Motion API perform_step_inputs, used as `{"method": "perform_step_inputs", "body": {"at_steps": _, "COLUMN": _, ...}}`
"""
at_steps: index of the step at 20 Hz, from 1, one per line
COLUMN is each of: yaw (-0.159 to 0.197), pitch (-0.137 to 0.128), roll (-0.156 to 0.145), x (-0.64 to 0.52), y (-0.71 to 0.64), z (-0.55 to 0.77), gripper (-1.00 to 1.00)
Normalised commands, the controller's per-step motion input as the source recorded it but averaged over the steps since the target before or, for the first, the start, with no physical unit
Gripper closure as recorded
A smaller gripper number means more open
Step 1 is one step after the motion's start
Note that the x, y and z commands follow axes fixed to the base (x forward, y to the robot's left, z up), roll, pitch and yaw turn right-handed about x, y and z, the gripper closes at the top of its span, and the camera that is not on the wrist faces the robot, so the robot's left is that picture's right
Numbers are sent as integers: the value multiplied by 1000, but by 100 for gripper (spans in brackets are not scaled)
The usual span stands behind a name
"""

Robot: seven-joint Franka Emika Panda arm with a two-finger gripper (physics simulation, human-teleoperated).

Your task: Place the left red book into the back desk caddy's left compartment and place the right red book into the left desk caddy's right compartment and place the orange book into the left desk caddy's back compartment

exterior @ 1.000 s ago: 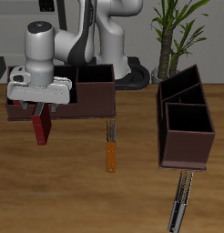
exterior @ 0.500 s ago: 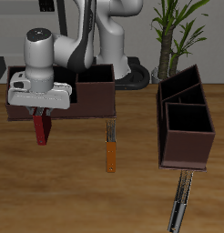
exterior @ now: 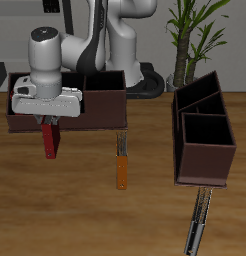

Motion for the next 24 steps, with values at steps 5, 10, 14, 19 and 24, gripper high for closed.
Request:
{"method": "perform_step_inputs", "body": {"at_steps": 5, "yaw": -21, "pitch": -16, "roll": 0, "x": -53, "y": 190, "z": 559, "gripper": 100}}
{"method": "perform_step_inputs", "body": {"at_steps": 10, "yaw": -10, "pitch": -33, "roll": -48, "x": -54, "y": 311, "z": 876, "gripper": 100}}
{"method": "perform_step_inputs", "body": {"at_steps": 14, "yaw": -20, "pitch": -28, "roll": -1, "x": -92, "y": 344, "z": 781, "gripper": 100}}
{"method": "perform_step_inputs", "body": {"at_steps": 19, "yaw": -10, "pitch": 7, "roll": 1, "x": -30, "y": 339, "z": 529, "gripper": 100}}
{"method": "perform_step_inputs", "body": {"at_steps": 24, "yaw": -24, "pitch": -6, "roll": 23, "x": -70, "y": 549, "z": 564, "gripper": 100}}
